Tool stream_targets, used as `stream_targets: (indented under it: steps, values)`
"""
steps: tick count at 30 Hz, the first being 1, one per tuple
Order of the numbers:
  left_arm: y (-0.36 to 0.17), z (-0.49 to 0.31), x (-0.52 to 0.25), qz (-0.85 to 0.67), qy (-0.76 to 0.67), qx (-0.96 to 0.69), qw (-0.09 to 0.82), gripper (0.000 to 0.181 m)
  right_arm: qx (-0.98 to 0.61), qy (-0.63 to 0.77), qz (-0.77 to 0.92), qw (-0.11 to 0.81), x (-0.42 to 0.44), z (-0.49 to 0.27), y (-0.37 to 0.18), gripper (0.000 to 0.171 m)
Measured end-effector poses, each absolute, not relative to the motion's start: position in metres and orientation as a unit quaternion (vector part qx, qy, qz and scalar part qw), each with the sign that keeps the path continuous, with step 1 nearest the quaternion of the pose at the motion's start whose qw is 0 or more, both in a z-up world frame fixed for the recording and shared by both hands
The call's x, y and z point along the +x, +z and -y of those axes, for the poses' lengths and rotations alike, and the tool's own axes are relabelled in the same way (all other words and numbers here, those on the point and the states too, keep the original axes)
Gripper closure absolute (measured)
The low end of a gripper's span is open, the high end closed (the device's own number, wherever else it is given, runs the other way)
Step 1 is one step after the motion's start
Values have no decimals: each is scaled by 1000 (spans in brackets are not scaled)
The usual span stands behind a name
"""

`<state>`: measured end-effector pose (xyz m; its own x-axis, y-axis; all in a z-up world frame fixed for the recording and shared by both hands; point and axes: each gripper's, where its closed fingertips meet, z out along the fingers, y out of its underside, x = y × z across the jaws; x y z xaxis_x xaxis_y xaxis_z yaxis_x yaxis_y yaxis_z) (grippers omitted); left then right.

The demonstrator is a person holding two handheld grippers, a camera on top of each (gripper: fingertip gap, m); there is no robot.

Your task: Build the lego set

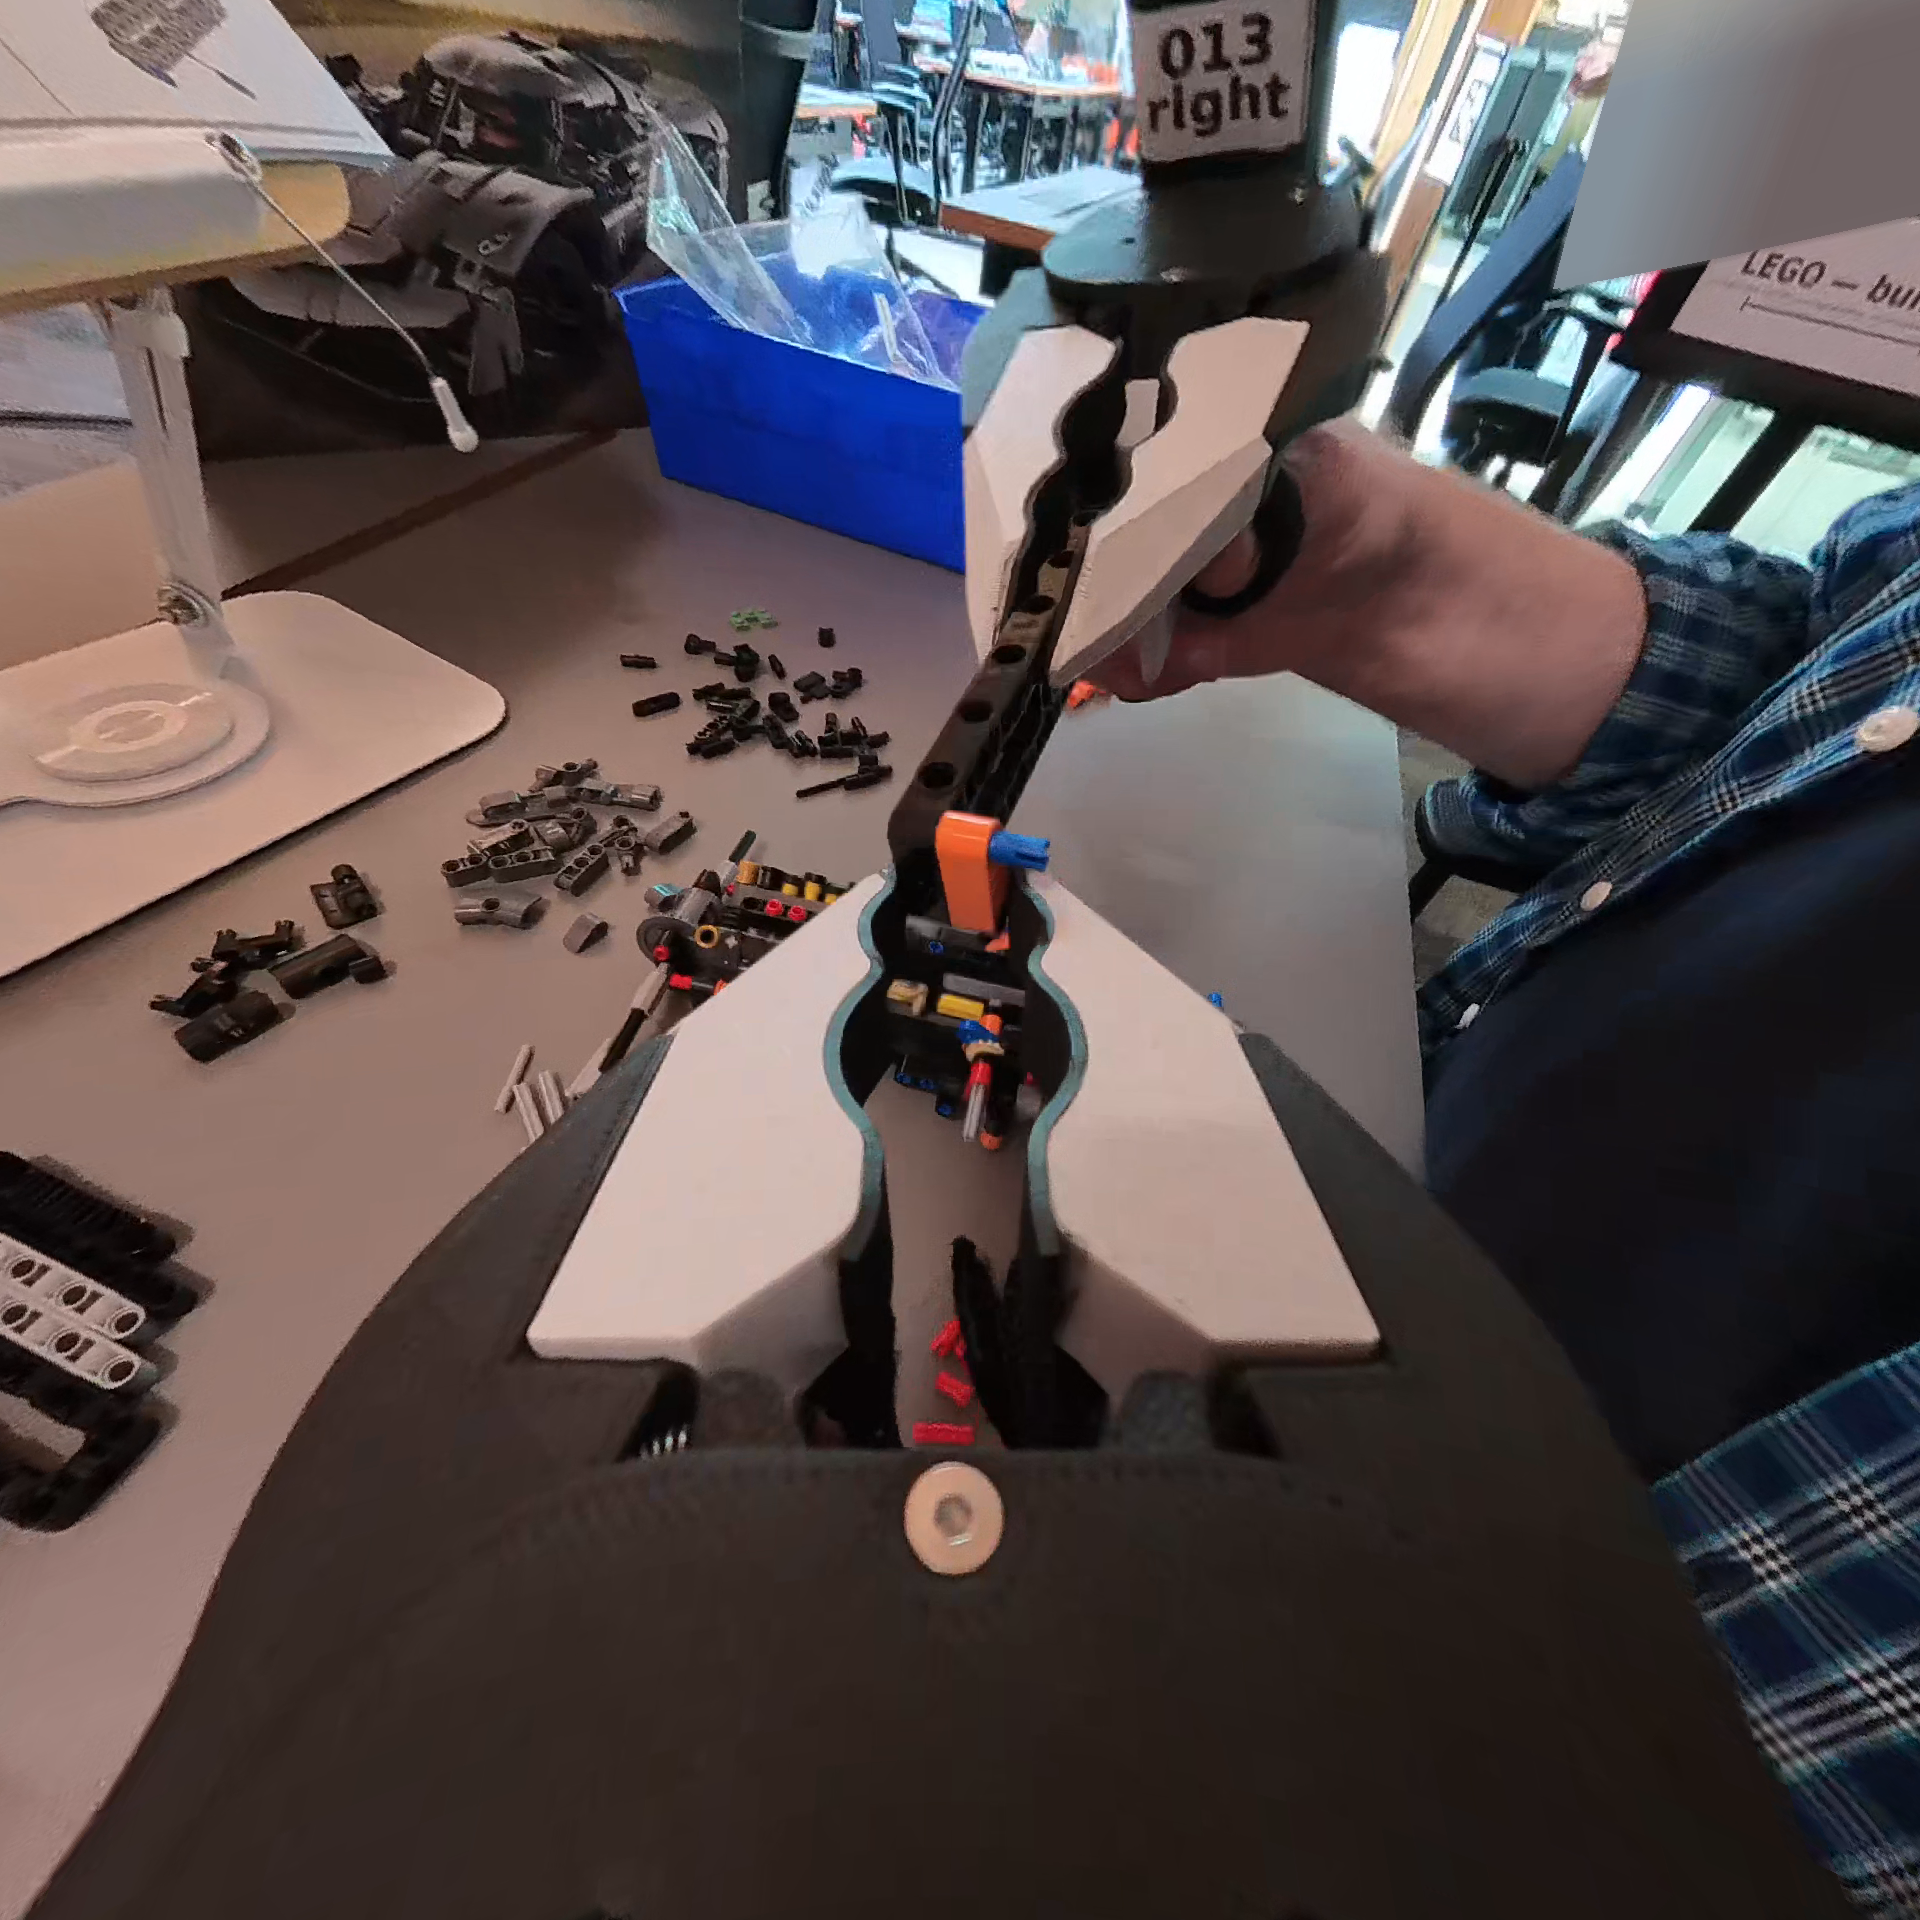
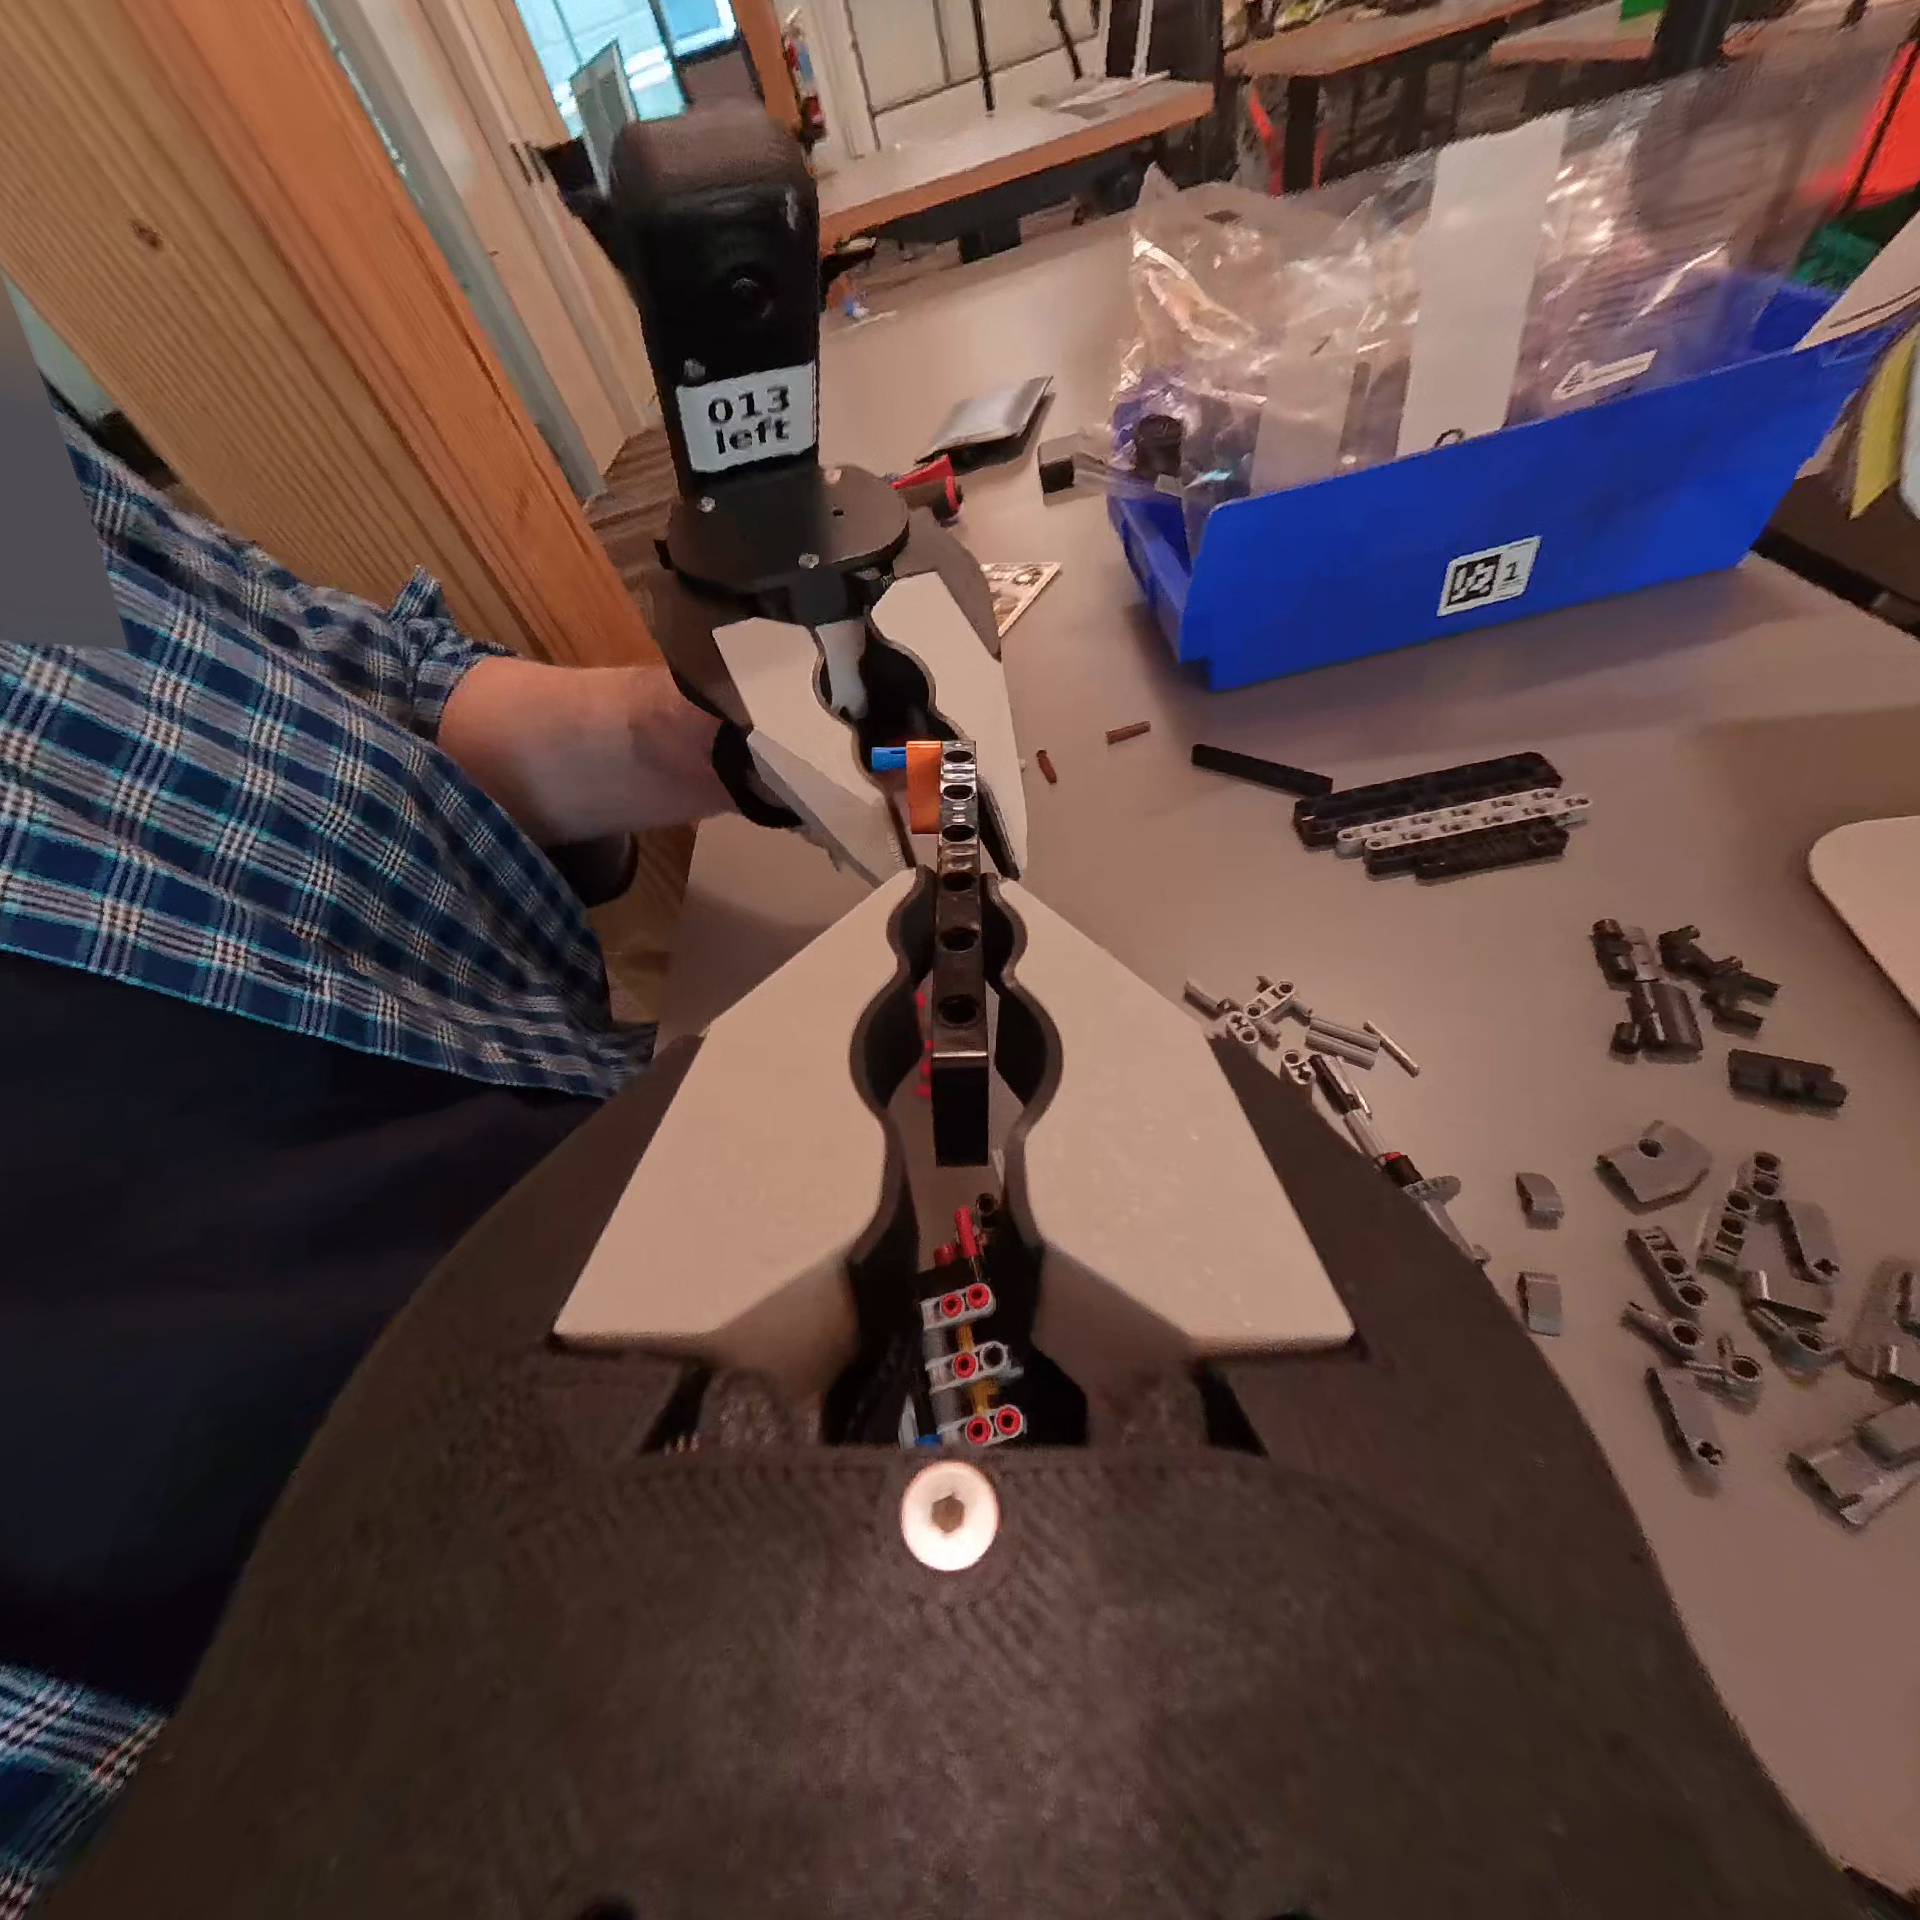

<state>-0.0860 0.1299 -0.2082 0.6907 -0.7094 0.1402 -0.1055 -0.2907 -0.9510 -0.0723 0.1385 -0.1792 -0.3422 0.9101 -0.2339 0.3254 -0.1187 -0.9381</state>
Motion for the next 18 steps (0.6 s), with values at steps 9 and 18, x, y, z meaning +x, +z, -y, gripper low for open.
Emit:
stream_targets:
  steps: [9, 18]
  values:
    - [-210, -131, -101, -247, -277, -760, 533, 150, -525, 554, 569, 307, -64, -149, -172, 166]
    - [-218, -128, -114, -223, -256, -784, 520, 152, -541, 530, 558, 340, -55, -153, -175, 166]
